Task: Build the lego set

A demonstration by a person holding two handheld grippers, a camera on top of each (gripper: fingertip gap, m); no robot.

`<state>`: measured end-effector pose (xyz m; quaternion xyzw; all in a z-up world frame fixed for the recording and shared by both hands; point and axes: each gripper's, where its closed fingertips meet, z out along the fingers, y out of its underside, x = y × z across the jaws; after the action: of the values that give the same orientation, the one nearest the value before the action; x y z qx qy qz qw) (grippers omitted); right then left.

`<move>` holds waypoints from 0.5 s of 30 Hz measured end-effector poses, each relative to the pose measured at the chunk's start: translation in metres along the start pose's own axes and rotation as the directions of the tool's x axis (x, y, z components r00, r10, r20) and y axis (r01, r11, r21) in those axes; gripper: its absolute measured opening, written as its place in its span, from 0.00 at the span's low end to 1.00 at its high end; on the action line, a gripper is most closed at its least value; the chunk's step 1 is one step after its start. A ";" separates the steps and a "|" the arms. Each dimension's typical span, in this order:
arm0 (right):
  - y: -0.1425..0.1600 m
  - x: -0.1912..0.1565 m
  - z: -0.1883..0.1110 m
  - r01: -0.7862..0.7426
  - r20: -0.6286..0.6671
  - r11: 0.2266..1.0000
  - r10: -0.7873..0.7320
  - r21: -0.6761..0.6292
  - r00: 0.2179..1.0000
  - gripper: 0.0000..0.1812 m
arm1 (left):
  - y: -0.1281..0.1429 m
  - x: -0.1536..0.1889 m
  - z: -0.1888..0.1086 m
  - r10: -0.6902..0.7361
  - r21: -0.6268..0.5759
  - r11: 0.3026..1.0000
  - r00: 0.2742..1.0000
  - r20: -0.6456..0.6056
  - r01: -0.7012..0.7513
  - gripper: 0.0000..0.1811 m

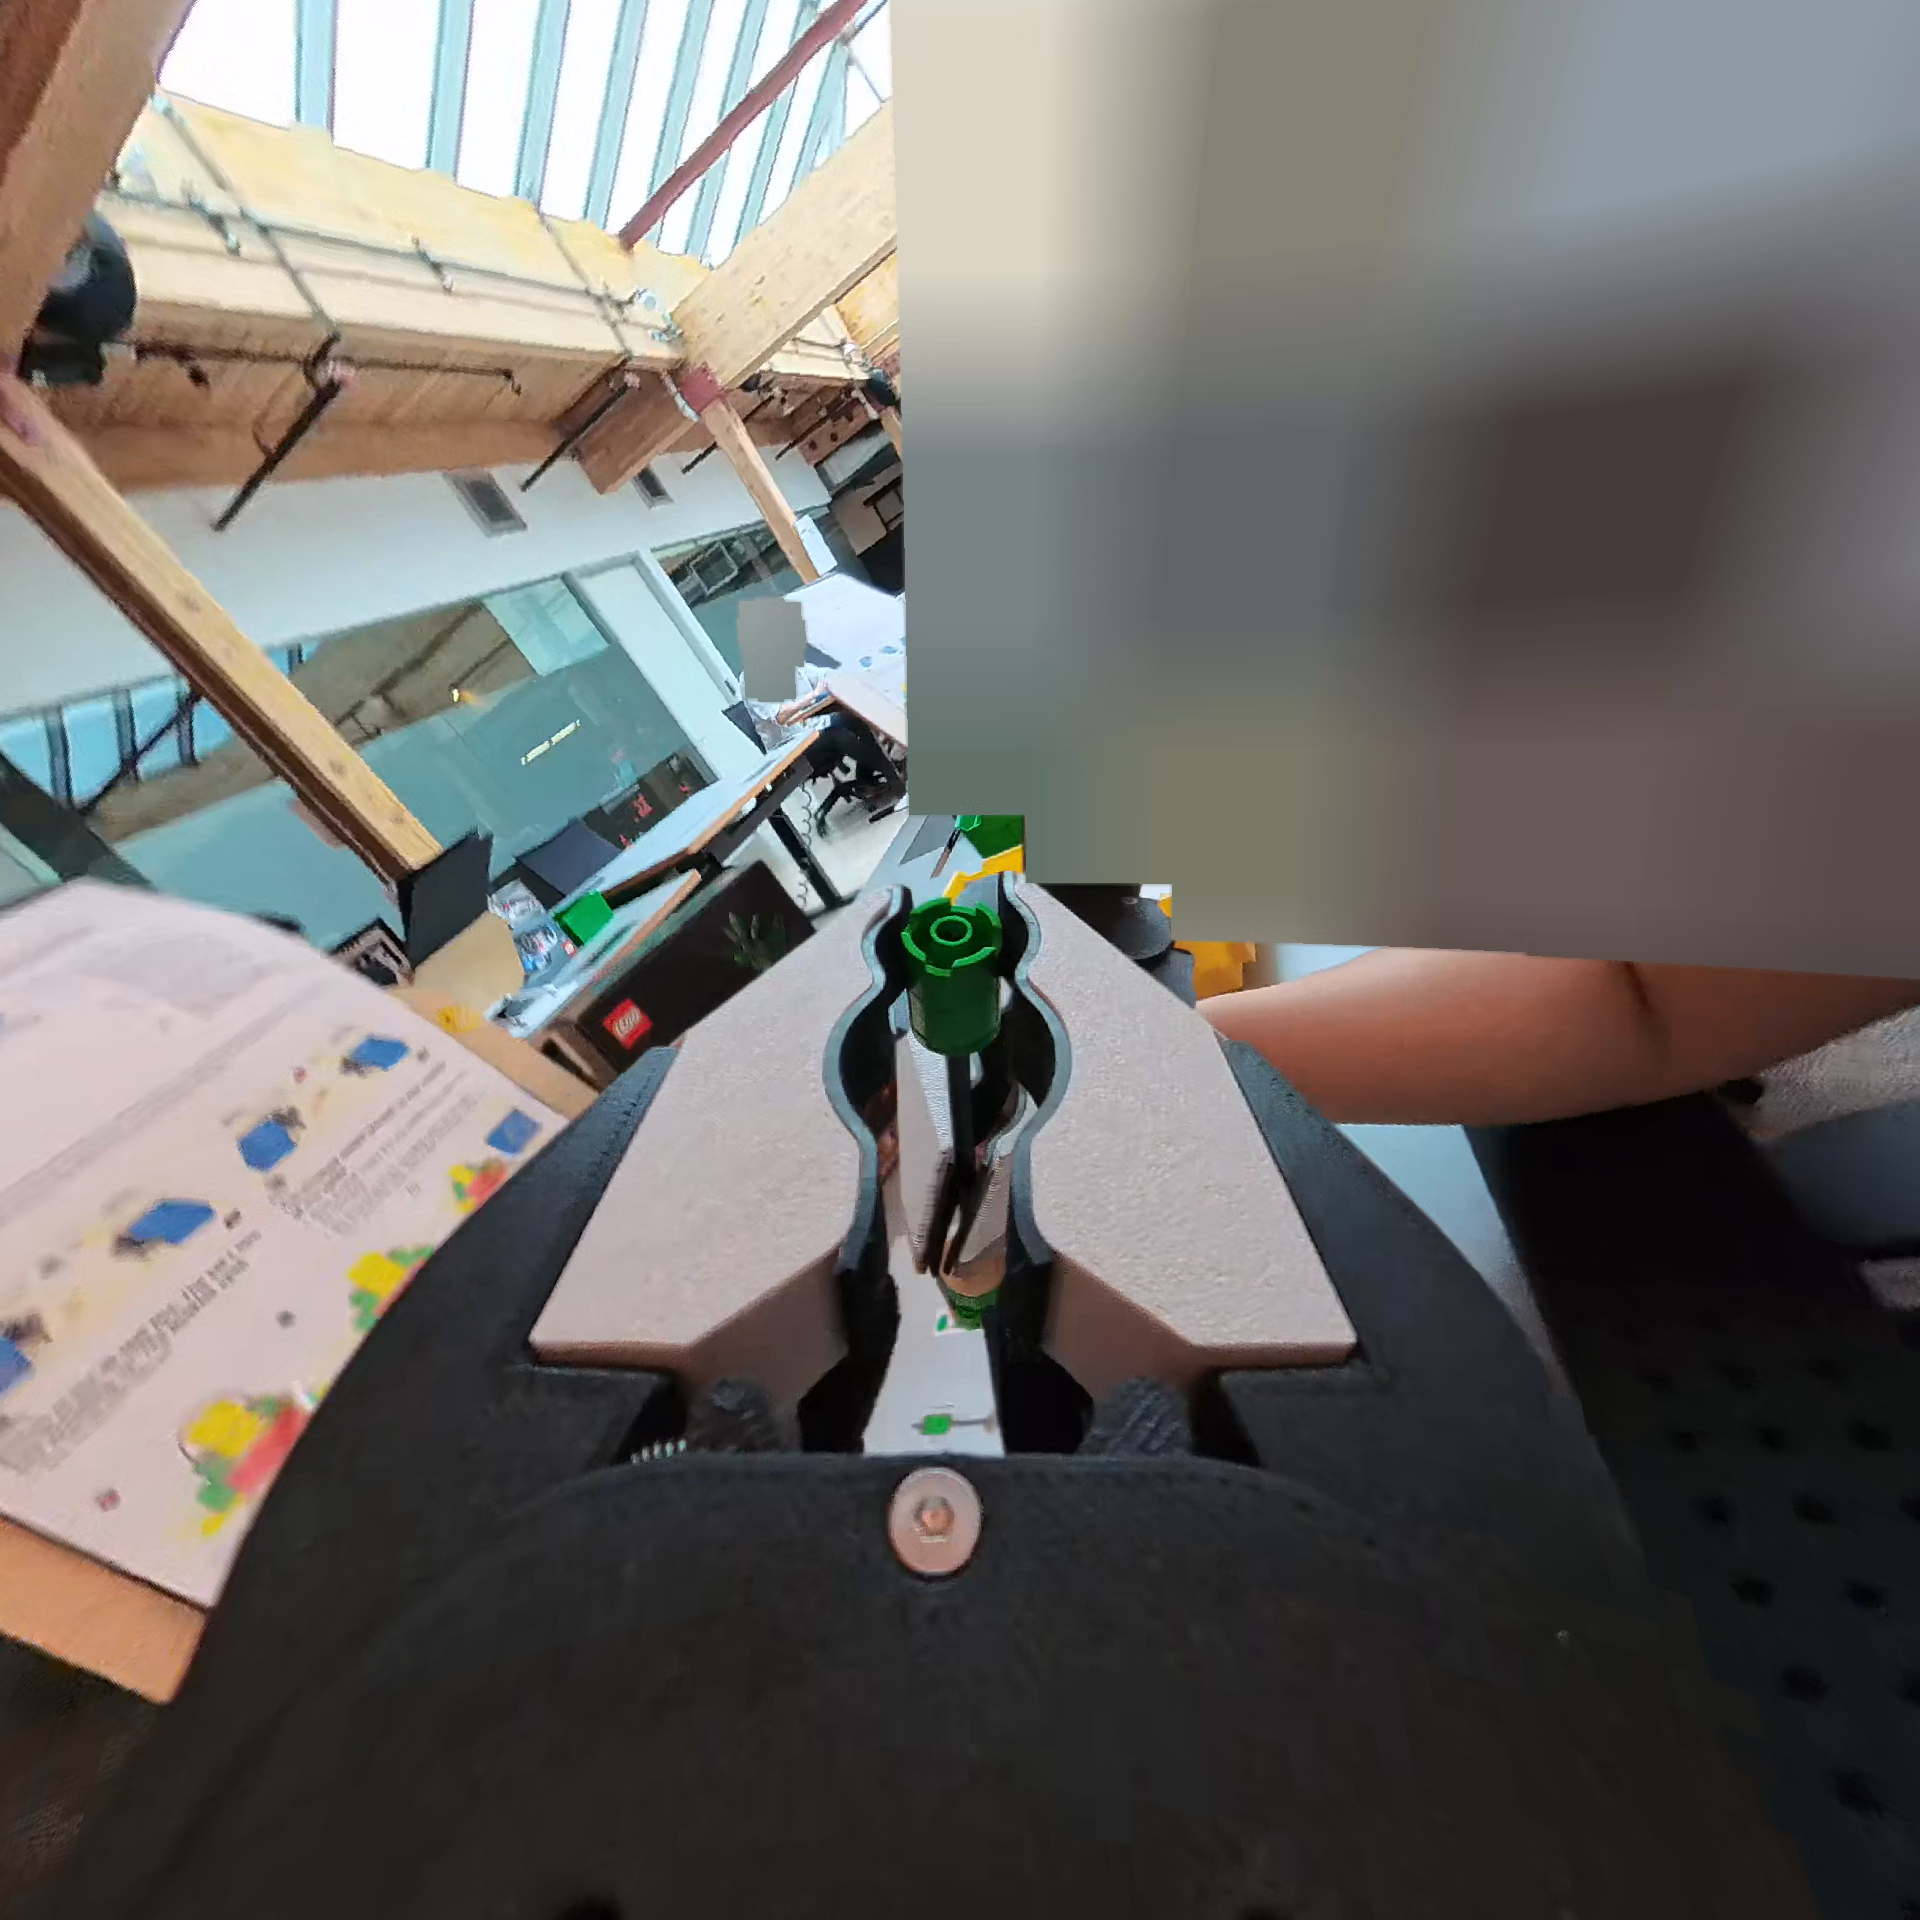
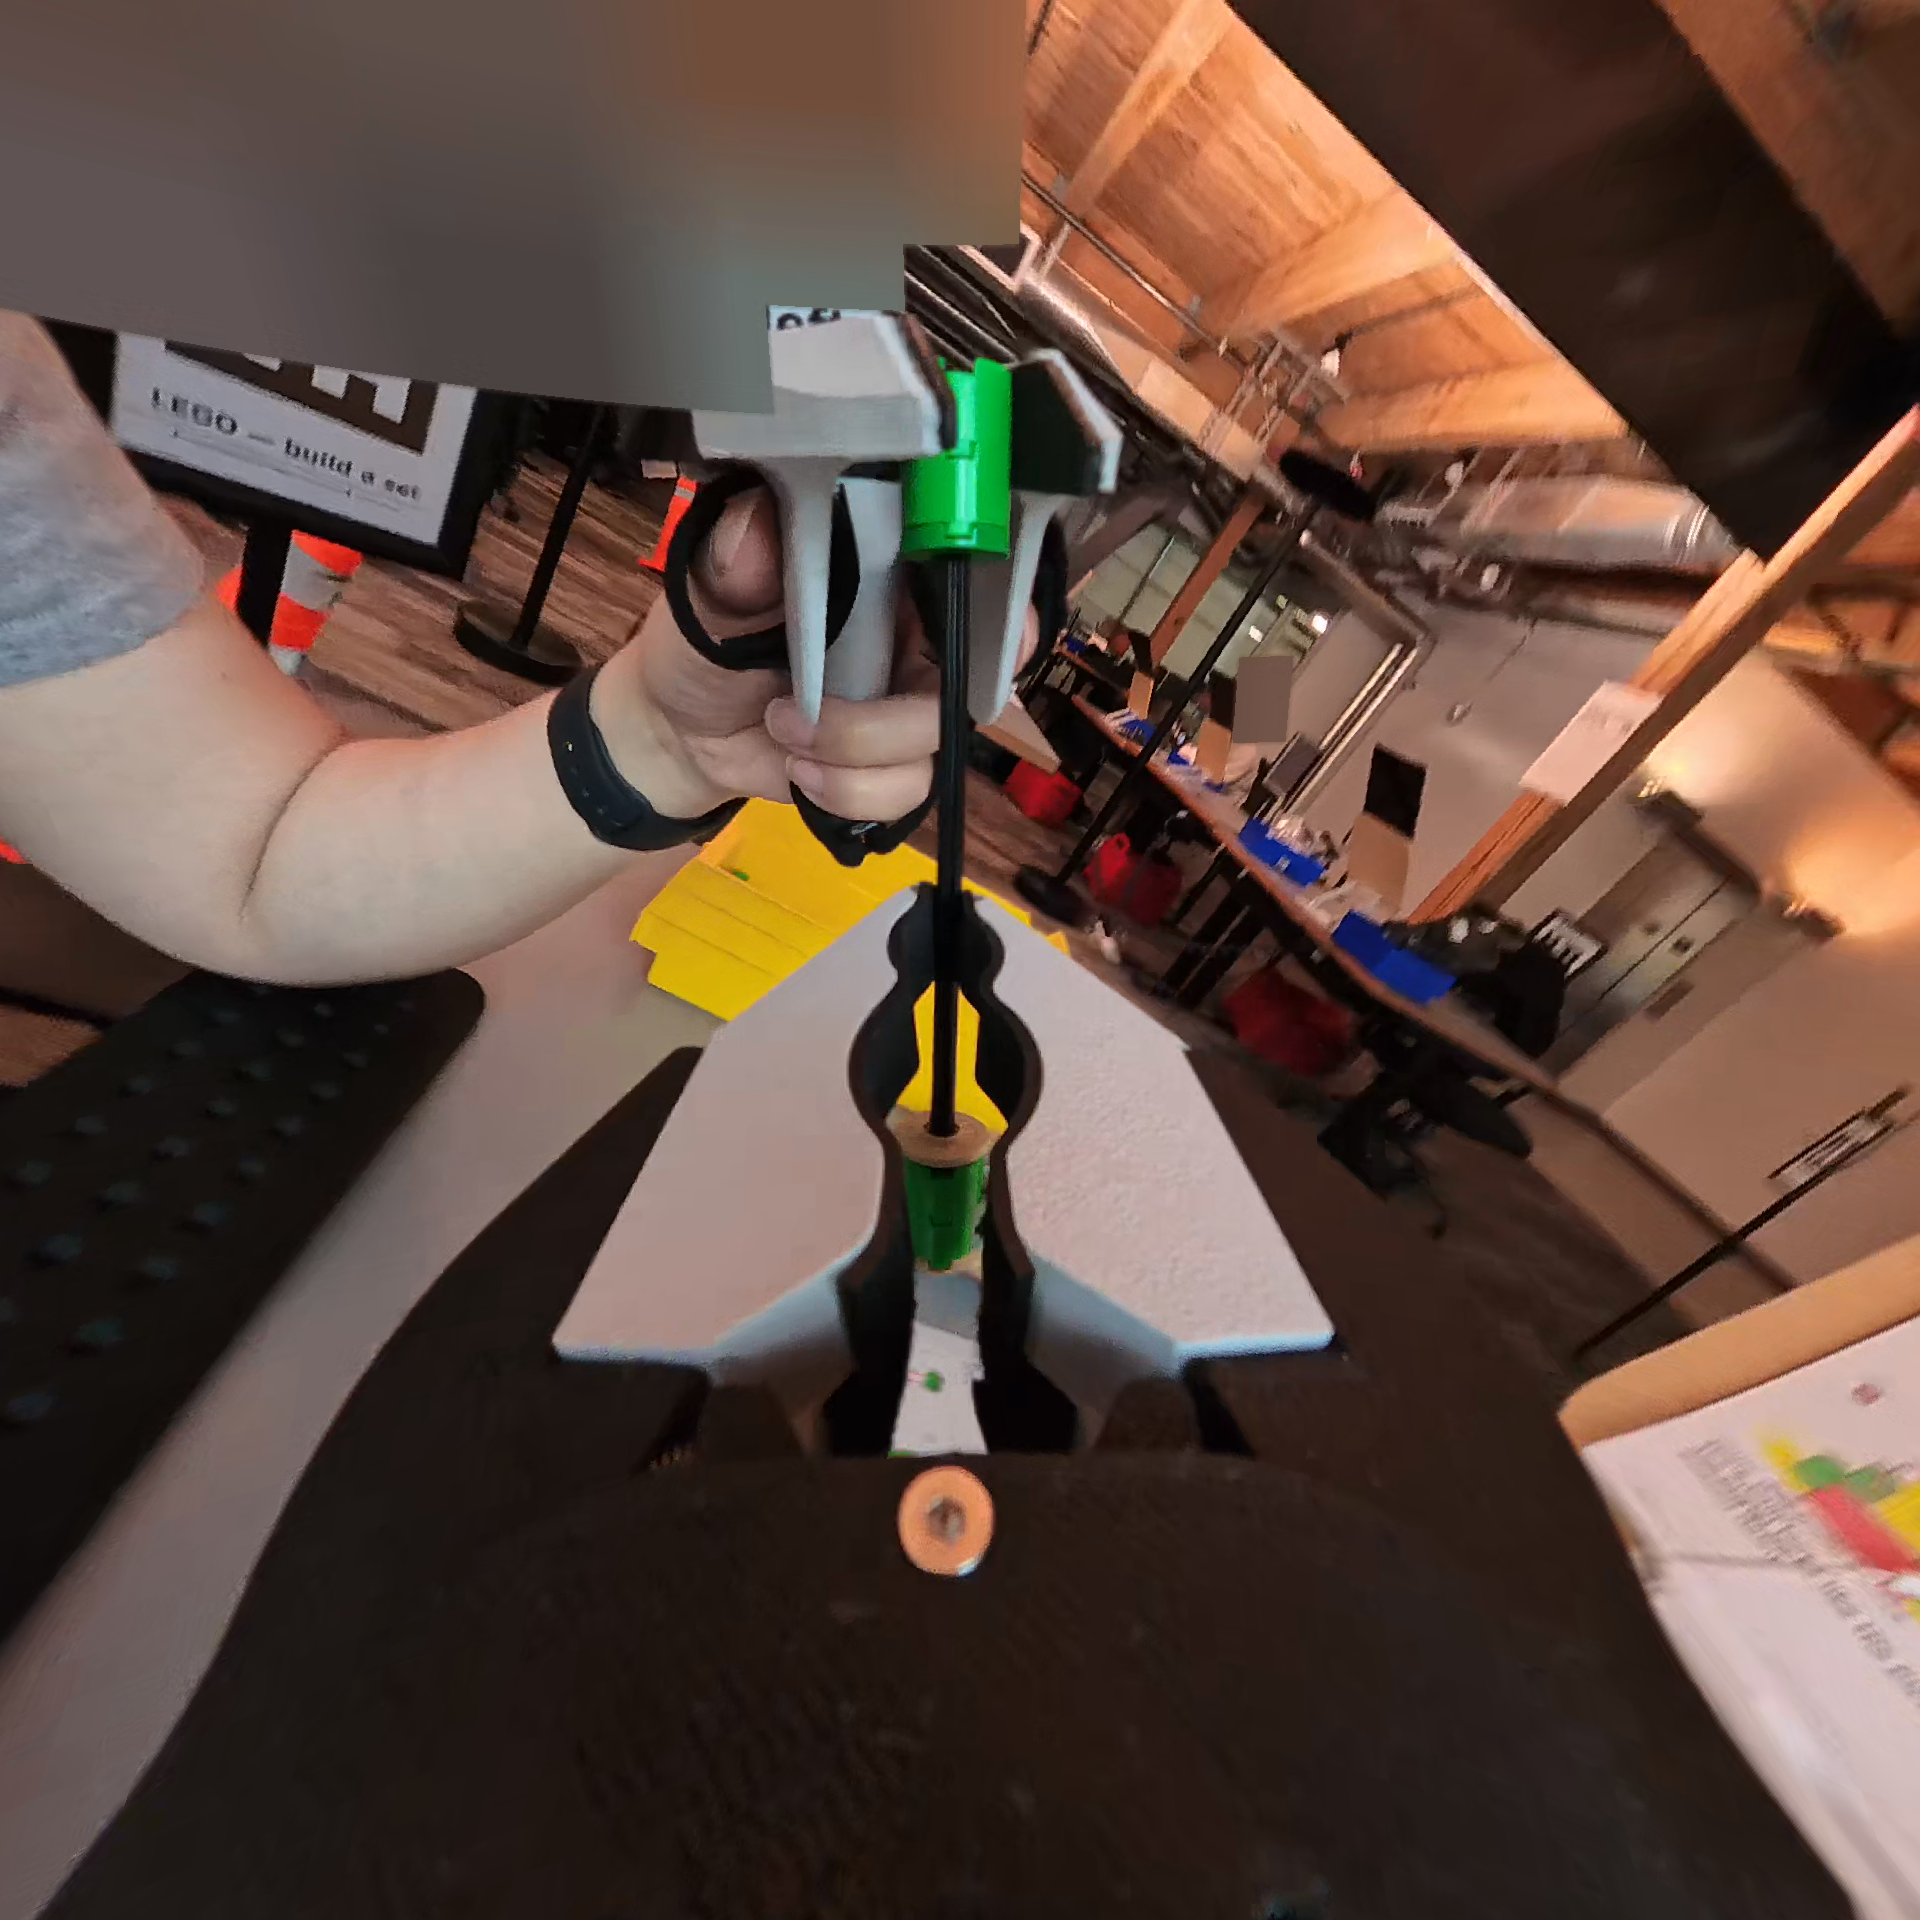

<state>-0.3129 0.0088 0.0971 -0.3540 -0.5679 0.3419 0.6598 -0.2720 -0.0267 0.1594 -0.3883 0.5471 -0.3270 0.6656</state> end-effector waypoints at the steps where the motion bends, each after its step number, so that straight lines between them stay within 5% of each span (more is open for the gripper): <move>1: 0.003 0.003 0.002 -0.062 -0.005 0.998 0.062 -0.003 0.998 0.00 | 0.004 -0.008 -0.001 -0.066 0.003 0.998 0.998 0.008 0.066 0.07; 7: 0.023 0.011 0.010 -0.379 0.029 0.925 0.380 -0.033 0.924 0.03 | 0.029 -0.048 -0.014 -0.487 0.035 0.872 0.872 -0.040 0.489 0.07; 15: 0.049 0.014 0.013 -0.566 0.009 0.813 0.572 -0.135 0.820 0.08 | 0.063 -0.057 -0.011 -0.623 -0.023 0.782 0.779 -0.074 0.623 0.07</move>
<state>-0.3260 0.0474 0.0637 -0.5399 -0.4726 0.4954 0.4896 -0.2928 0.0511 0.1301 -0.5333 0.4131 -0.5441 0.4989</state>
